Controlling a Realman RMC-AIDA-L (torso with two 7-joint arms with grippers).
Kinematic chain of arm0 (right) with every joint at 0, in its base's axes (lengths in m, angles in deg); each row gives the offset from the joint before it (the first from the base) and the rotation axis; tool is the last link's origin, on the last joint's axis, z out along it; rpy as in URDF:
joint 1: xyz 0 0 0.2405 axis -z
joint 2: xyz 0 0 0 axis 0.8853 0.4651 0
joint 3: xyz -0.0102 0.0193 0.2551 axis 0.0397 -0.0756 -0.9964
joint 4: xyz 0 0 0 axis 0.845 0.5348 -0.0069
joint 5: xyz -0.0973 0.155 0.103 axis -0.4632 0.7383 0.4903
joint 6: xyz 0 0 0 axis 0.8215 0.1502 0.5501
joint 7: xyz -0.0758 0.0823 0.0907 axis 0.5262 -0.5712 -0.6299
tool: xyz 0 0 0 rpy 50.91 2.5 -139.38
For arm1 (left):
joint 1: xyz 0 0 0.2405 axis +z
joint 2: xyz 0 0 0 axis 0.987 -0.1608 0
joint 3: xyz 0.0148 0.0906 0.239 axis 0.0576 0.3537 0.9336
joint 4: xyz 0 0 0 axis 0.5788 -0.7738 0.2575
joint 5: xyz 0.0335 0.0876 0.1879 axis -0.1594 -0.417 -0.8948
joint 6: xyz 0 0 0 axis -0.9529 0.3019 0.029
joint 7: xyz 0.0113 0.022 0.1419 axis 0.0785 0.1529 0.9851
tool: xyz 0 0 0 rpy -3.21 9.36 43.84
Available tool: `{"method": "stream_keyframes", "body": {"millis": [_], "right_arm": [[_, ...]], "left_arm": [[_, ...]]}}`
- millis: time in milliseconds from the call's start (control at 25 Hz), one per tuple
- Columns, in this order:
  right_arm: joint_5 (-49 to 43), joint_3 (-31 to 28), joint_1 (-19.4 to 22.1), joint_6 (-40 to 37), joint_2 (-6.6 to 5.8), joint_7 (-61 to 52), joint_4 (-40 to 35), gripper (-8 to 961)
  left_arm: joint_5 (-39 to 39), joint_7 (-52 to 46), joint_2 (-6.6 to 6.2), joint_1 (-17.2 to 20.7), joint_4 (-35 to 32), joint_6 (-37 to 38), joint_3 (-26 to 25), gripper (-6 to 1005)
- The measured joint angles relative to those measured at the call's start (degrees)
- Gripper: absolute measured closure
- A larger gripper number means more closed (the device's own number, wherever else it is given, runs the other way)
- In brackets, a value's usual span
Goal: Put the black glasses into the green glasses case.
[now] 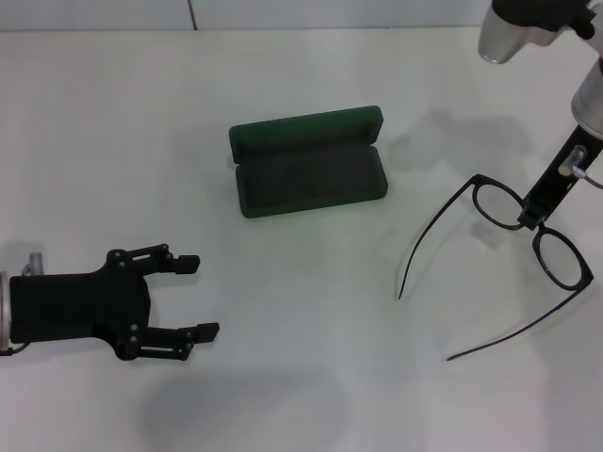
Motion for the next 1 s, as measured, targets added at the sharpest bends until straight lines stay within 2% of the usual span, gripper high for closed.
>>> {"method": "stream_keyframes", "body": {"millis": [480, 680, 1000], "right_arm": [[0.0, -0.39, 0.0, 0.08, 0.09, -2.85, 0.06, 900], [0.15, -0.24, 0.35, 0.03, 0.2, -5.45, -0.05, 745], [0.54, -0.36, 1.36, 0.97, 0.51, -6.54, 0.61, 744]], "left_arm": [[0.0, 0.16, -0.01, -0.1, 0.75, 0.0, -0.07, 160], [0.0, 0.18, -0.01, -0.09, 0.79, 0.0, -0.08, 162], [-0.01, 0.35, -0.01, -0.16, 0.79, 0.0, -0.12, 167]]}}
